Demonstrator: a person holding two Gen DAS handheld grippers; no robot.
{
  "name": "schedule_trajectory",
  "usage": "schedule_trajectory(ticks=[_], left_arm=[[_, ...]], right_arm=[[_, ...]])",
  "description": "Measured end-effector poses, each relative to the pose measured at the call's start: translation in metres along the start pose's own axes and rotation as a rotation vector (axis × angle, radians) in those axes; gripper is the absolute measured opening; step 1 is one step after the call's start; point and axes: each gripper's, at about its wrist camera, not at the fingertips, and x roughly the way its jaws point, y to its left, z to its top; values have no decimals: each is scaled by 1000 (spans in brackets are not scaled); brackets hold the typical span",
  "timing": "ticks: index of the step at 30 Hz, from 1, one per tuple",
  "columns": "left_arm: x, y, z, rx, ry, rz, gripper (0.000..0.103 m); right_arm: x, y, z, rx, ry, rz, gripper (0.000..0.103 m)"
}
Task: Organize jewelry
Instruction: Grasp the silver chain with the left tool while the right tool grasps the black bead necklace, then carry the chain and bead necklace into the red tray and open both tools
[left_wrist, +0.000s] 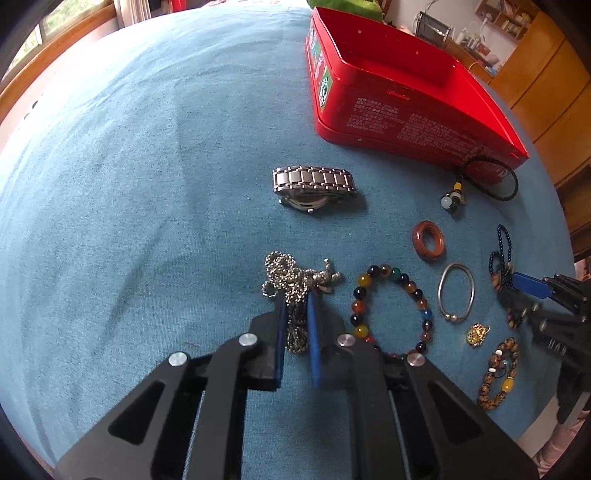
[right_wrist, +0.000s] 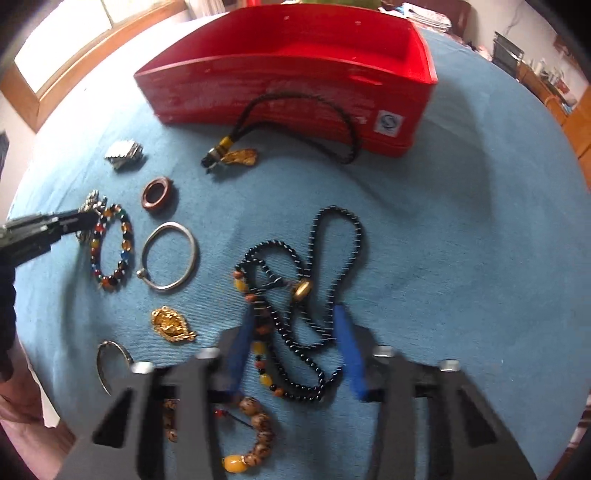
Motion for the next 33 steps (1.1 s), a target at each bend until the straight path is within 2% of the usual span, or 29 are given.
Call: schedule_trajectory(ticks=[1,4,5,6,9,12,18,19,21,24,30,33], left_arm=[[0,-2,0,-1,-5,-4,8],[-3,7,-3,-13,-9,-45,6],[-5,12,-3,-18,-11,-63,6],[-7,14,-3,-20,-15,-69,6],[-18,16,-2,-25,-54,-84,6],[-34,17,-3,-20,-96,-90,6],[-48,23,-8,-29,-126,-115,6],[-52,22,-8,-29,-135,-120,6],[-65,22,-9,-19,-160,-126,6],[-74,17,-6,-8,-186,-134,6],[-68,13,-11,2,-164,-137,6],[-64,14,-12,2,-154,-141,6]], right_arm=[[0,-8,1,26,0,22,17],[-8,-35,0,80,-10,85,12],[-10,-41,0,96,-17,111,6],[-14,-48,-1,118,-28,148,5],[-28,-56,0,136,-72,213,5],[-43,-62,0,136,-103,231,5],[-73,-76,-6,141,-123,276,5],[-71,-58,-1,138,-134,279,5],[-87,-58,2,131,-168,270,5],[-91,-53,4,116,-176,231,5],[-44,-49,4,120,-67,185,5],[-27,-49,6,127,-35,166,19]])
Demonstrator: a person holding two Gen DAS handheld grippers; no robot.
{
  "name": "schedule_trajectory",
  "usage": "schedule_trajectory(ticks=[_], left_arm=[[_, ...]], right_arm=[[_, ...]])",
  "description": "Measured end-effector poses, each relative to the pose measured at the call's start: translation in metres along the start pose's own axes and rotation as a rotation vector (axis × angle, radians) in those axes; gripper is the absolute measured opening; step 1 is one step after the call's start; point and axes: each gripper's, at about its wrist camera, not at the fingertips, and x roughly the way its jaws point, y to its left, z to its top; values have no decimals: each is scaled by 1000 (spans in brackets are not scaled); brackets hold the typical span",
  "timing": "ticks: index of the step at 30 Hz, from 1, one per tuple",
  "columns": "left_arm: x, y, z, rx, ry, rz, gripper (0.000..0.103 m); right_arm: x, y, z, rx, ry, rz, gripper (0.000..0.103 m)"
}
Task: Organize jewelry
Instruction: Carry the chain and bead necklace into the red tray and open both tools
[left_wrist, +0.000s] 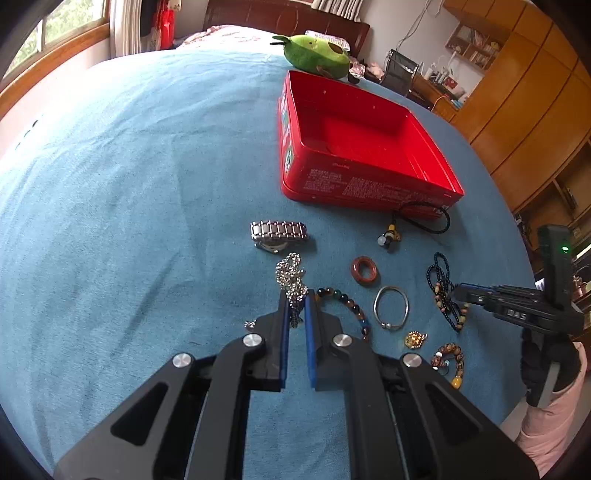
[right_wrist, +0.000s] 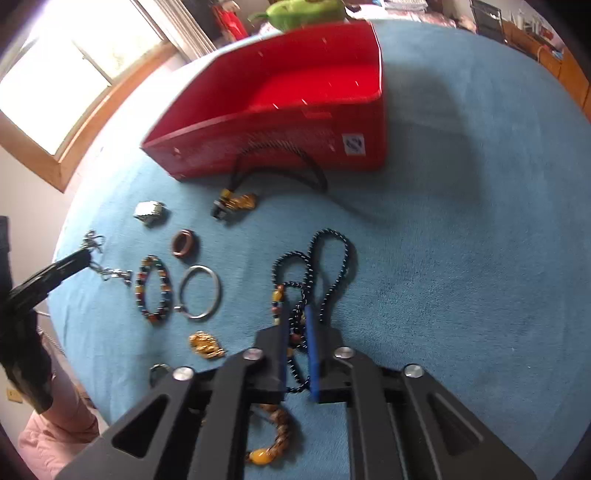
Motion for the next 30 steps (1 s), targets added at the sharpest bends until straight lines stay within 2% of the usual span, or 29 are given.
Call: schedule_trajectory(ticks=[2,4,7,10,12,14,15,17,22,30], left_arm=[[-1,0,0,1,-2,2,6],[-2,1,0,2,-7,4,6],[-2,2,1,3,-13,10,6],[2,3,1,-2,-3,5,6],[3,4,0,-3,0,3,6],[4,4,1,-4,2,-2,6],[4,4,1,-5,3,-4,6],[4,4,0,-6,2,-7,6],[-1,5,0,-6,-8,-10,6],[-20,4,4,-15,-61,-42,6]], right_arm=[[5,0,2,4,6,-17,46],[12,1,4,1,23,-31,58],[18,7,6,-14,24,-55,60],[26,24,6,-80,13,-126,55],[29,38,1,-125,6,-153,43],[29,43,-2,-144,7,-135,21],[29,43,-2,-139,12,-122,16],[27,42,-3,-128,8,-113,14],[12,27,-4,-55,-13,21,11],[-41,19,-1,-12,-133,208,11]])
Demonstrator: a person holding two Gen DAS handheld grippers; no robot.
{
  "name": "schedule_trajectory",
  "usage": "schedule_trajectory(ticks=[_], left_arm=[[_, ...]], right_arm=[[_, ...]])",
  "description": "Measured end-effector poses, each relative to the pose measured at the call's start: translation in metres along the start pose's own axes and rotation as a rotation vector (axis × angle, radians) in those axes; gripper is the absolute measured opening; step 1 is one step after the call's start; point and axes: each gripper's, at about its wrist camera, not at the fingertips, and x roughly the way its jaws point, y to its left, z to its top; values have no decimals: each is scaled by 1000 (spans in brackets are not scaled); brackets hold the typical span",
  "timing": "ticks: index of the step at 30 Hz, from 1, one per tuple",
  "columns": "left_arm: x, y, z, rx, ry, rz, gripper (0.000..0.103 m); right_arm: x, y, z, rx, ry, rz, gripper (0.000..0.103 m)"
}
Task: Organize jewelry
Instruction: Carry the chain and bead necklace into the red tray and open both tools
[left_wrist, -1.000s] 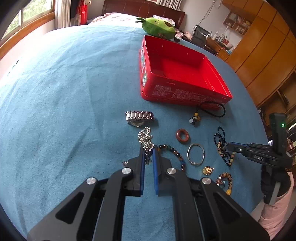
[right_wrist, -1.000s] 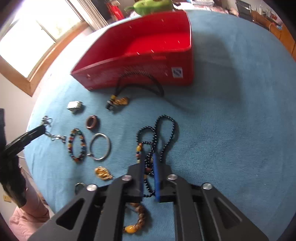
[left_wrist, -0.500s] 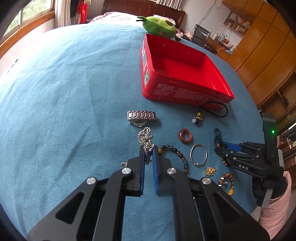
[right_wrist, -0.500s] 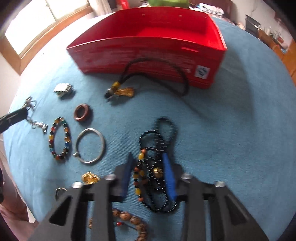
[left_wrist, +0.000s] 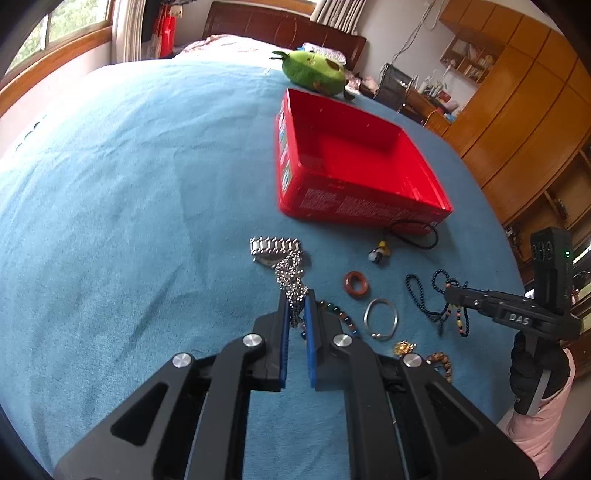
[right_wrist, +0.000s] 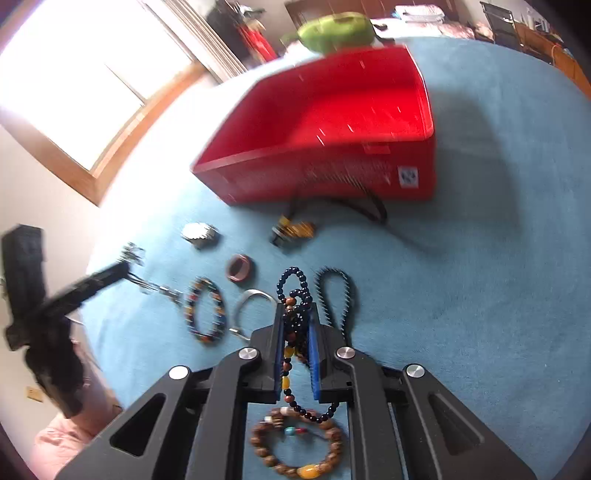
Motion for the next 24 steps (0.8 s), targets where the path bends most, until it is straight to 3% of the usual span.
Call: schedule_trajectory(ticks=[10,24], left_arm=[[-31,-19,16,25,-82,-50,6],[-51,-53,74,83,-147,-63,6]], right_arm=[[-61,18,18,-37,-135,53,11],[-129,53,90,-82,-258,40,11]])
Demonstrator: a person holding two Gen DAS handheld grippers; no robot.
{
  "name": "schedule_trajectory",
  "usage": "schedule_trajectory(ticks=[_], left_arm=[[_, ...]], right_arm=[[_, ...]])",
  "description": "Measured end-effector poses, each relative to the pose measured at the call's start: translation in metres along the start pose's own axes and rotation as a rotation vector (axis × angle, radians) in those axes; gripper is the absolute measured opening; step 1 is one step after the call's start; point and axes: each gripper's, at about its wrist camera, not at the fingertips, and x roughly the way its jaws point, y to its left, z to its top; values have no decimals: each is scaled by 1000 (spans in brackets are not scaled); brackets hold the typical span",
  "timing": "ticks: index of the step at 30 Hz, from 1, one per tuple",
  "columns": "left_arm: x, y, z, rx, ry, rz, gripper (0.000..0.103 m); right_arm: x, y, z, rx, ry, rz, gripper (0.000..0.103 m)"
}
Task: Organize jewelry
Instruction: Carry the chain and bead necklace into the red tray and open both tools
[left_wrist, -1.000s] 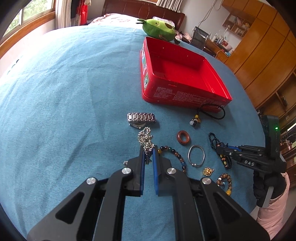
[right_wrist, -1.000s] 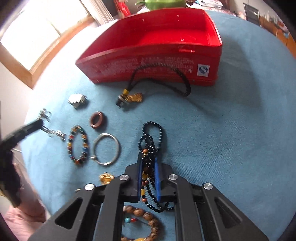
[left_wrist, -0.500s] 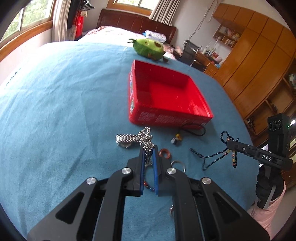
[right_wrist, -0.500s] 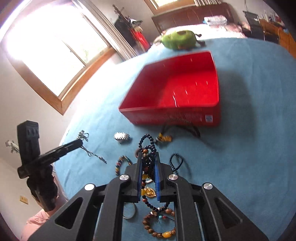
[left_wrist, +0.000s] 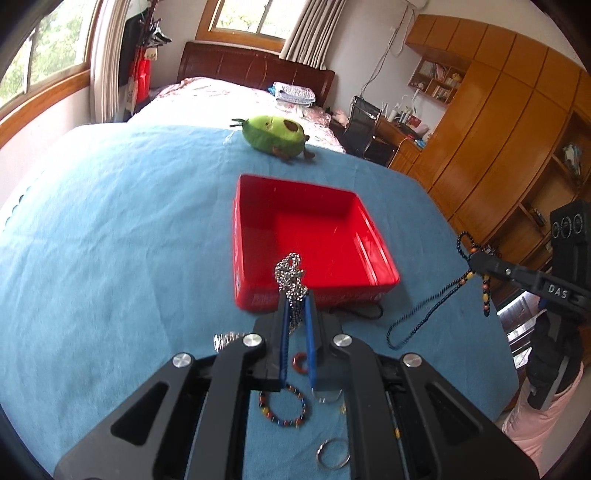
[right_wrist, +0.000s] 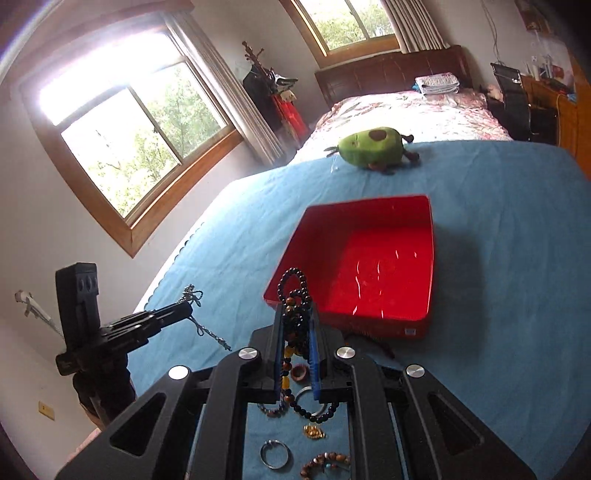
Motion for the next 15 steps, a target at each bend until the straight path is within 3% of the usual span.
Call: schedule_trajectory(ticks=[8,15], left_arm=[[9,-17,55,27,-35,-15,6],[59,-10,88,18,-5,-14,6]], right_arm=[[-6,15,65,-44,-63,-5,11],[48,-22,79,6,-27,-40,11]])
